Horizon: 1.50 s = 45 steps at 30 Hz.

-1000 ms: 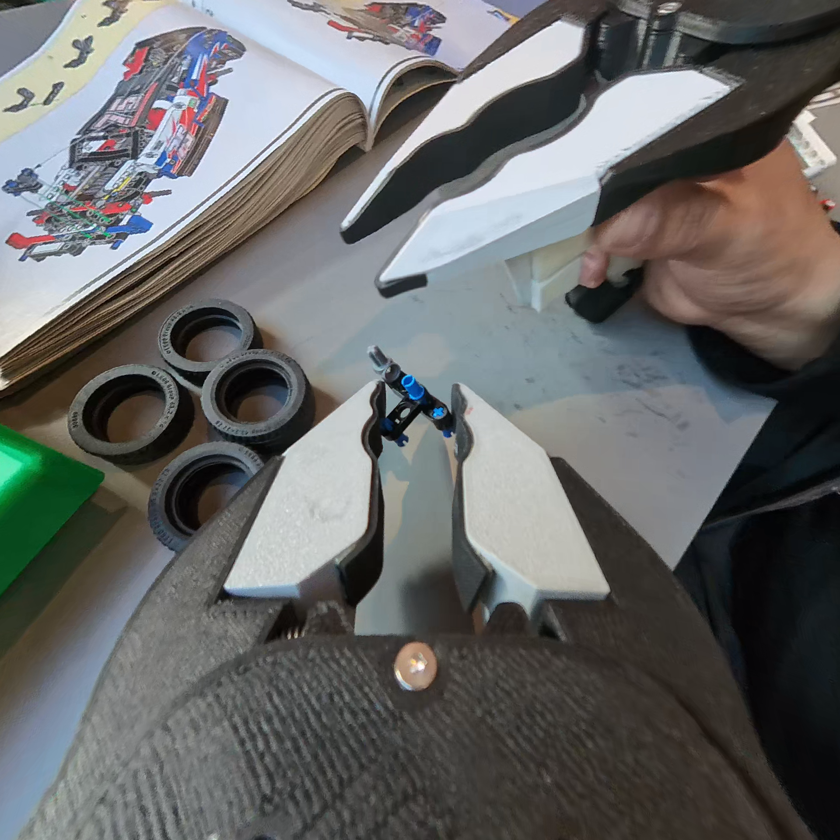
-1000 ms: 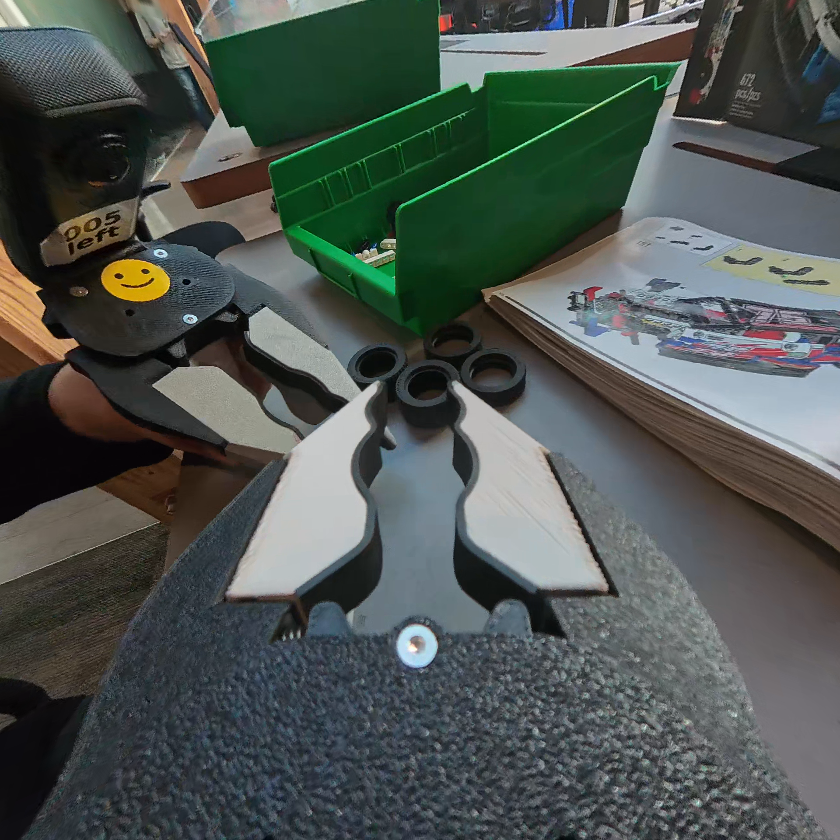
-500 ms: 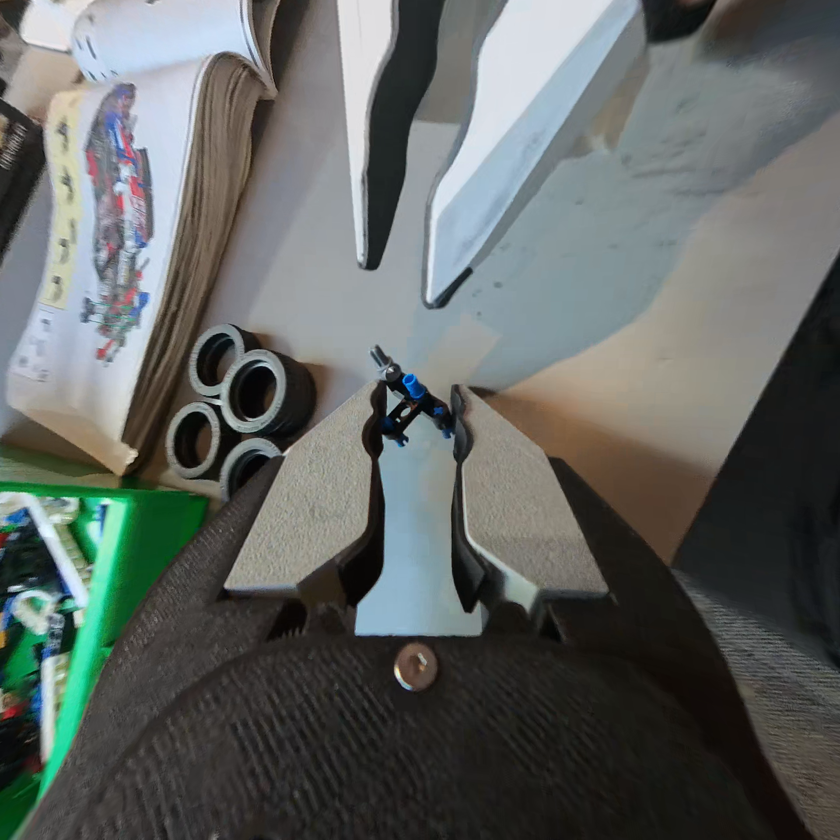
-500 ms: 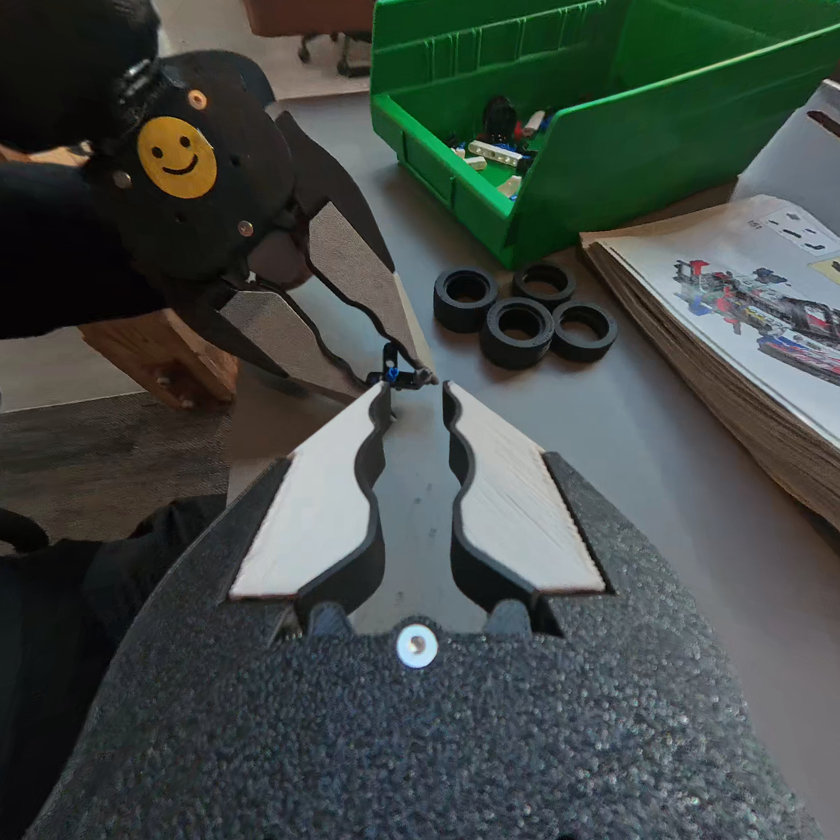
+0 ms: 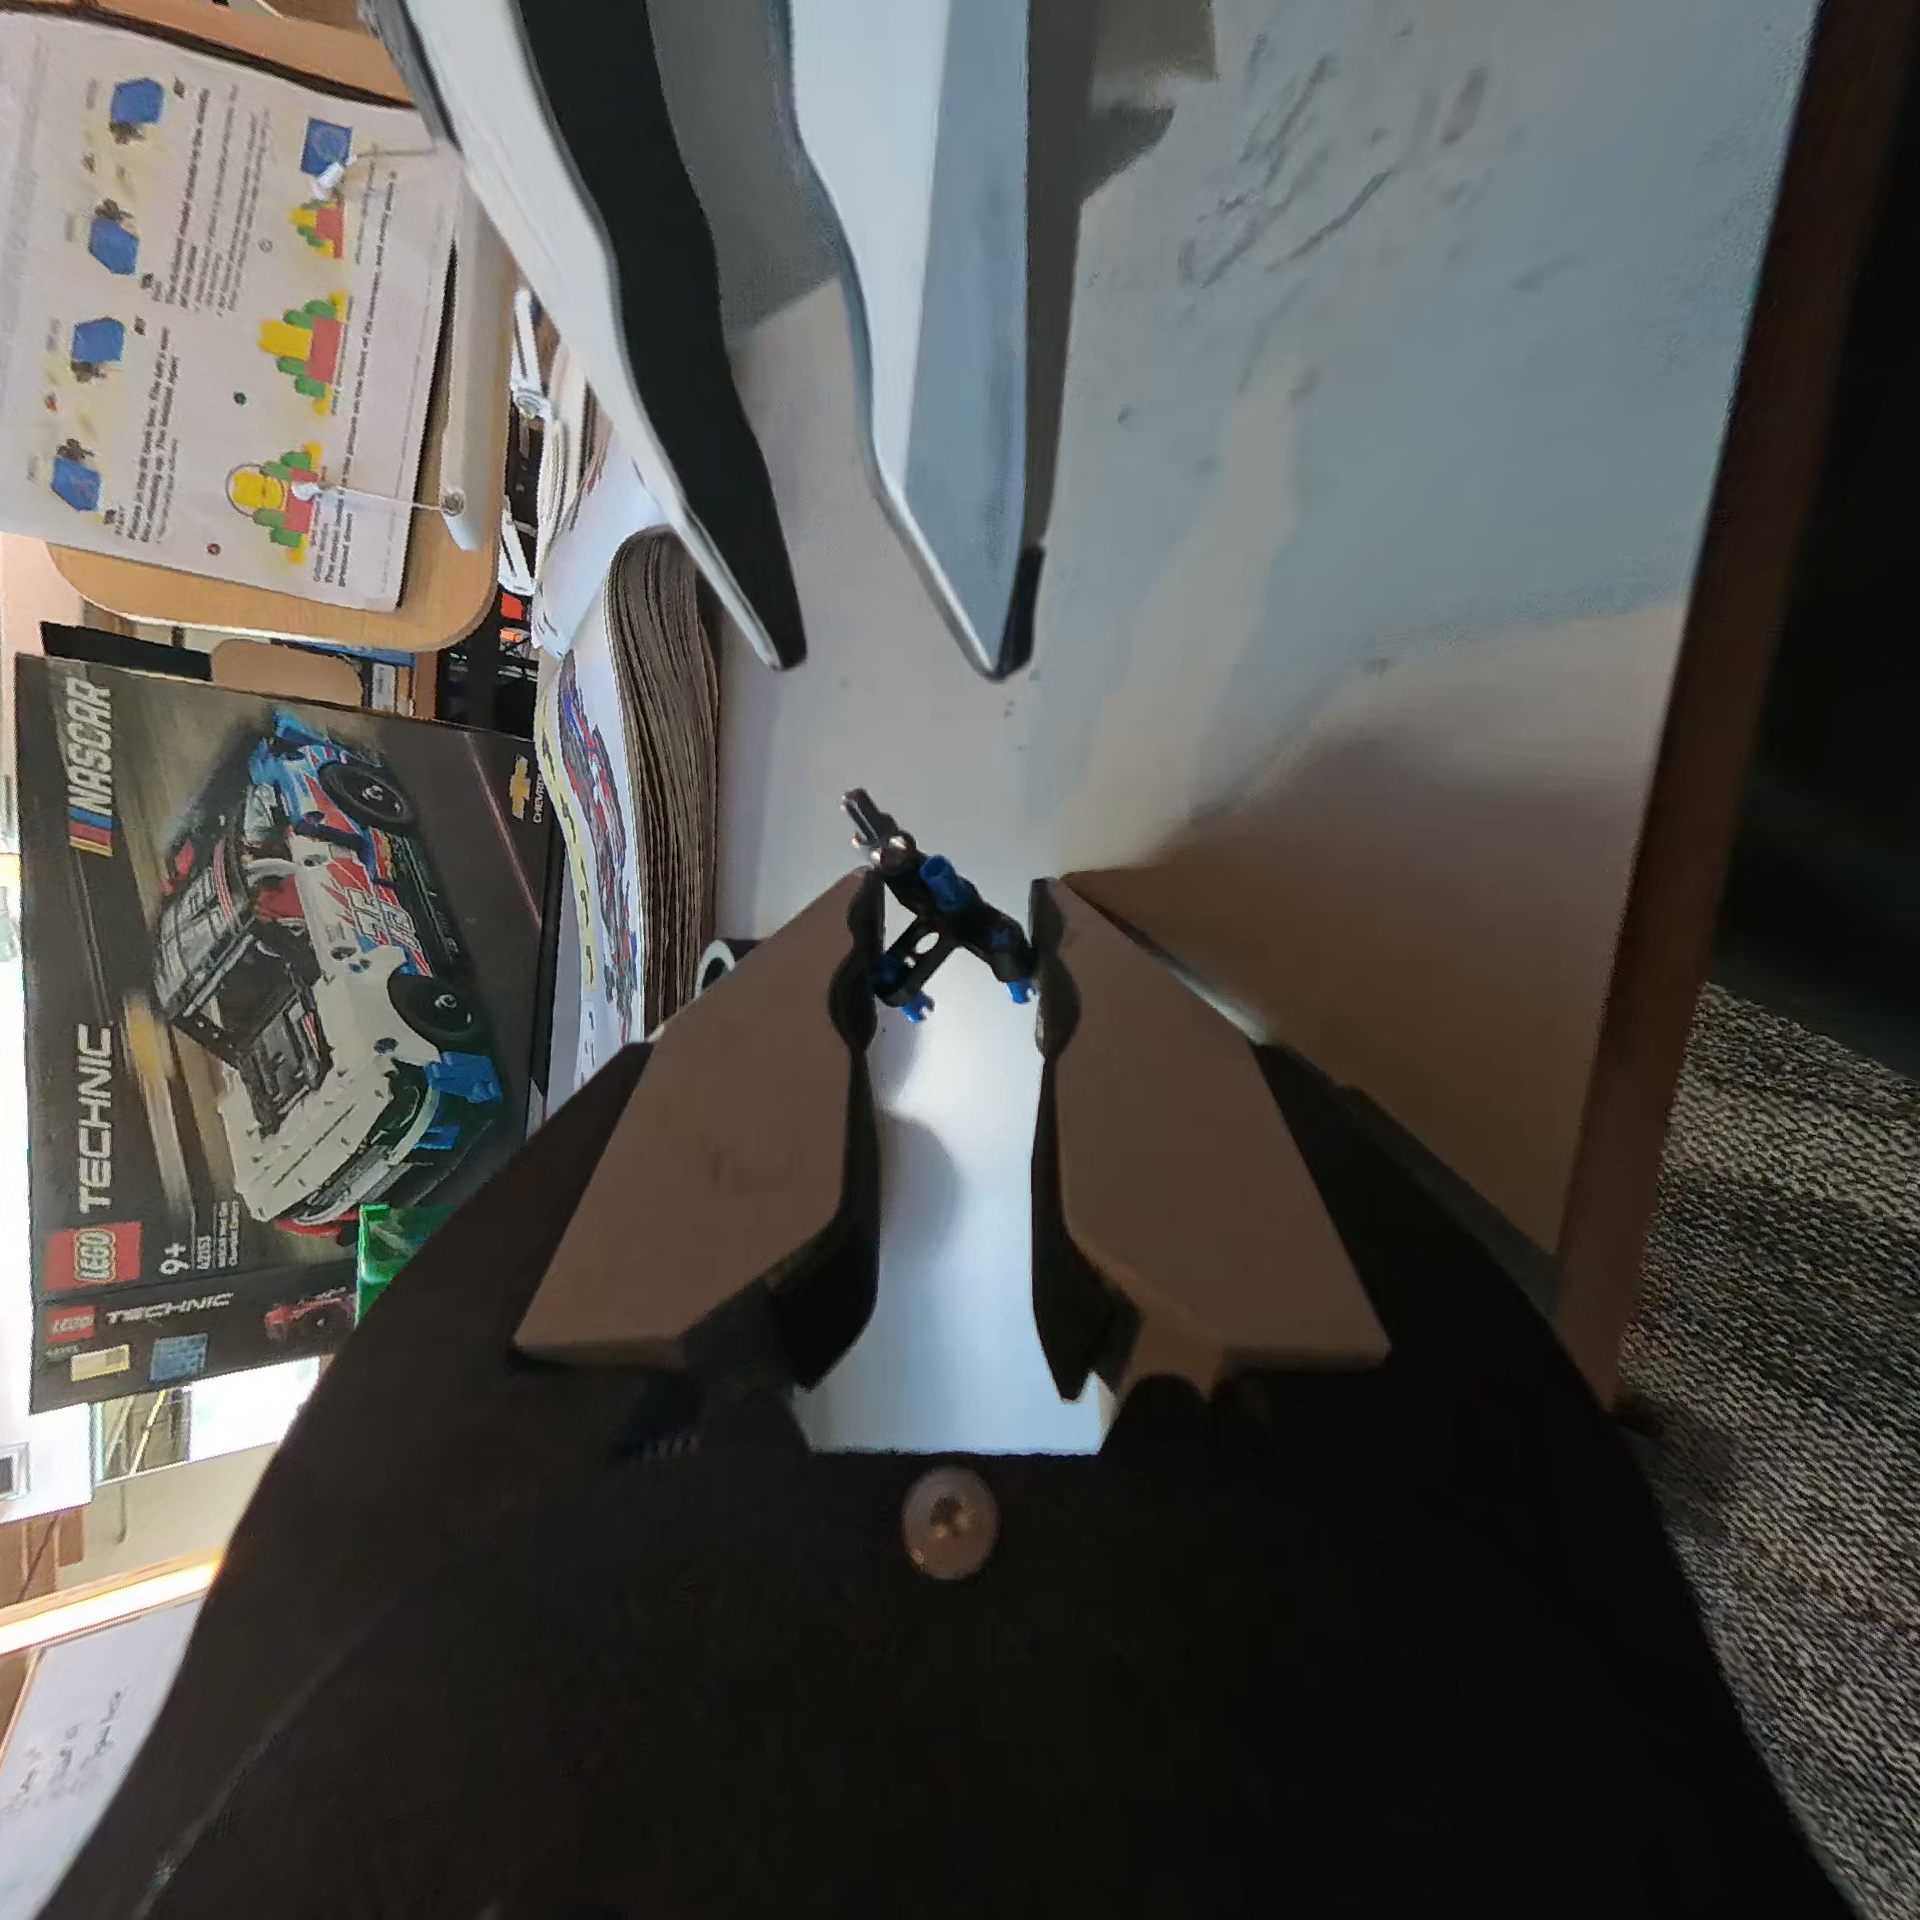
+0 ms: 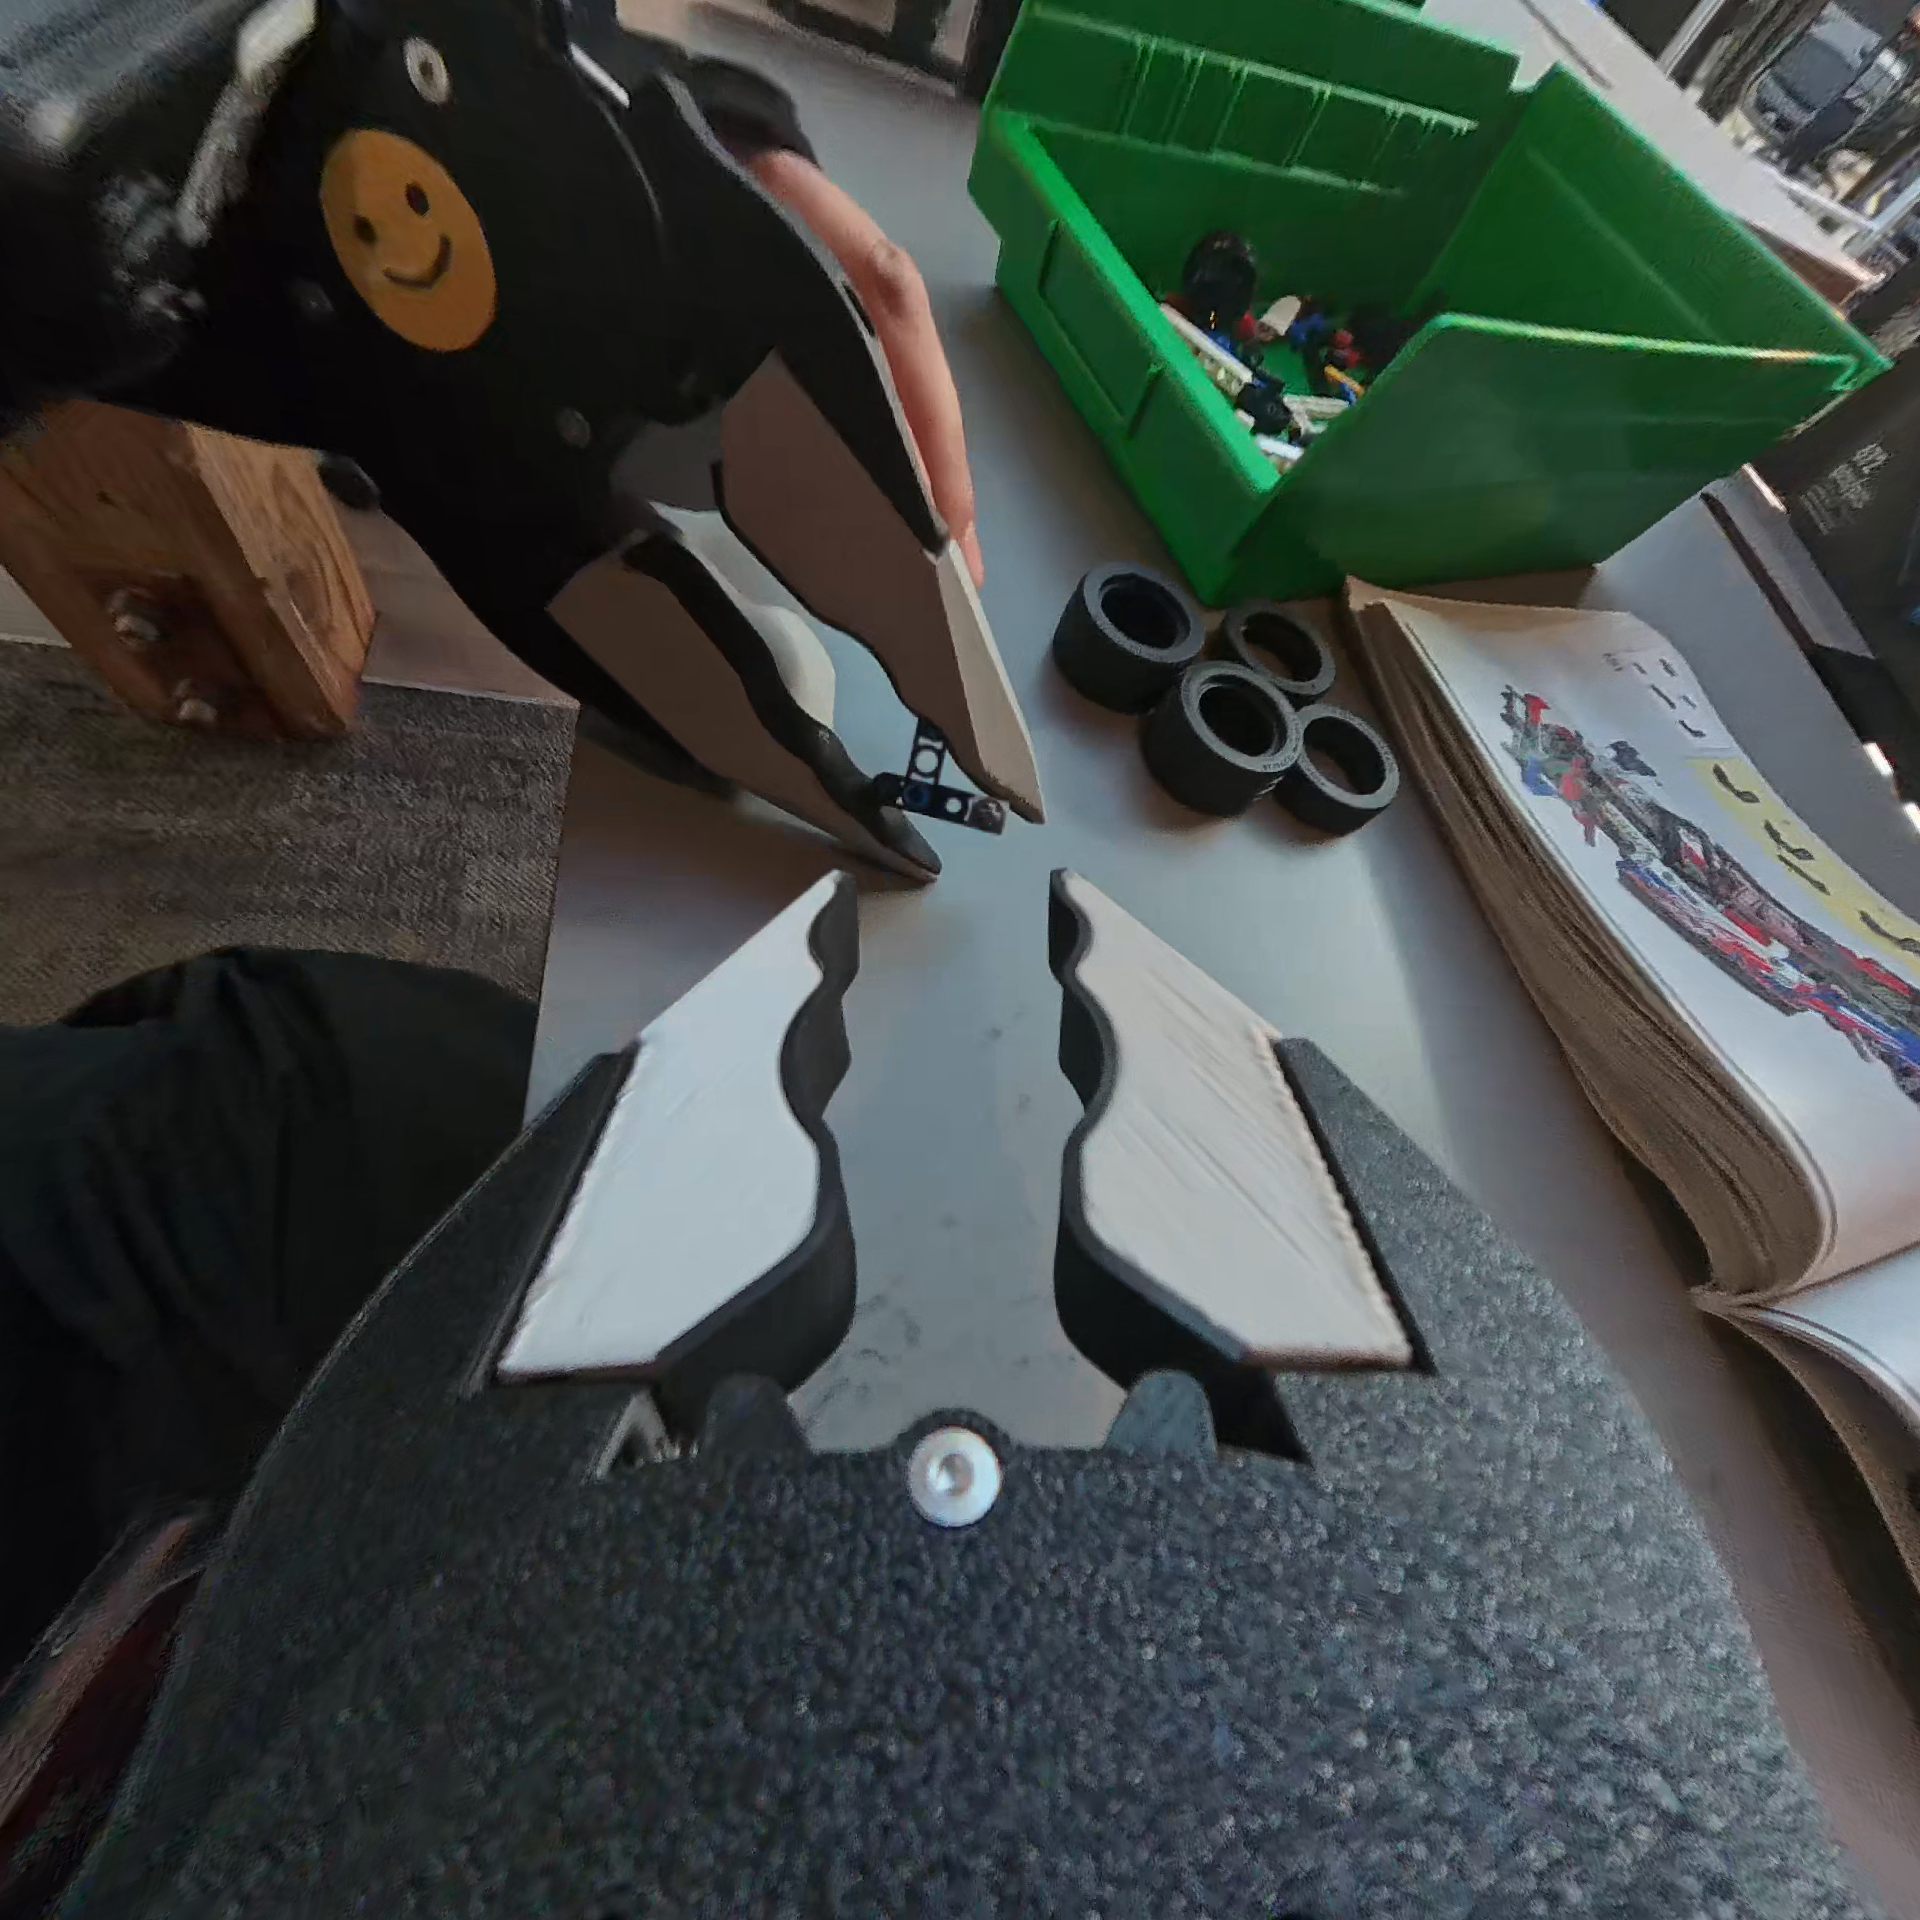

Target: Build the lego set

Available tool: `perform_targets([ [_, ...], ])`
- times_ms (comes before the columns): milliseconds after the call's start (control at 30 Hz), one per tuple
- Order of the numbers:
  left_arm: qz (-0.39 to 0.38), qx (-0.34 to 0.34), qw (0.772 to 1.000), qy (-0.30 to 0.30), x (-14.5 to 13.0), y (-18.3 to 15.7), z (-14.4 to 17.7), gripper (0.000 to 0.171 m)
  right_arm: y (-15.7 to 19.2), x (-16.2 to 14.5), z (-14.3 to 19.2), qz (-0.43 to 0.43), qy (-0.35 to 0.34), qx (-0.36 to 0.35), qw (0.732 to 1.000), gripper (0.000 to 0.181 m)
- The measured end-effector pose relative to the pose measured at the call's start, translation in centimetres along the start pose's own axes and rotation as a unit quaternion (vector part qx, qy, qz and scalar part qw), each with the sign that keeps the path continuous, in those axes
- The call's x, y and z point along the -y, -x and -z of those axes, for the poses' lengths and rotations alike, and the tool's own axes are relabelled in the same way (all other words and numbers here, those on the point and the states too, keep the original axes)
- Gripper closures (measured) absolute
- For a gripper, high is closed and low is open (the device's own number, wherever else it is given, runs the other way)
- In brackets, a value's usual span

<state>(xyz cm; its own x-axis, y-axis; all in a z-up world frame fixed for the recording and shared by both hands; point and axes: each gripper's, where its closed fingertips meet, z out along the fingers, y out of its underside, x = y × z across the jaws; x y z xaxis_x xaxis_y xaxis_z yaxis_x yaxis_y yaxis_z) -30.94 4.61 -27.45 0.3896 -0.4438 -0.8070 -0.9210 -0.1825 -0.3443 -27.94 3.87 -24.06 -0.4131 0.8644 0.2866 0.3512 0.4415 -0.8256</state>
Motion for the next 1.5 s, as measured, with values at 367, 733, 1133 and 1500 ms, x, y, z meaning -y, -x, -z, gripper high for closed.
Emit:
perform_targets([
  [367,-0.087,0.030,0.995,0.042,-0.1,0.2,-0.3,0.146,-1.3,0.2,-1.4,-0.006,0.037,-0.013,0.999,0.176],
  [733,-0.111,0.046,0.991,0.057,0.0,0.4,-0.8,0.146,-1.2,-0.1,-2.4,-0.021,0.059,-0.007,0.998,0.174],
  [1133,-0.056,0.043,0.992,0.105,-1.2,1.4,-1.6,0.146,-2.6,-0.5,-4.0,0.050,0.086,-0.014,0.995,0.175],
  [1500,0.283,0.001,0.959,-0.010,0.8,4.3,-1.3,0.148,-5.0,2.3,-1.6,-0.112,-0.039,0.019,0.993,0.176],
])
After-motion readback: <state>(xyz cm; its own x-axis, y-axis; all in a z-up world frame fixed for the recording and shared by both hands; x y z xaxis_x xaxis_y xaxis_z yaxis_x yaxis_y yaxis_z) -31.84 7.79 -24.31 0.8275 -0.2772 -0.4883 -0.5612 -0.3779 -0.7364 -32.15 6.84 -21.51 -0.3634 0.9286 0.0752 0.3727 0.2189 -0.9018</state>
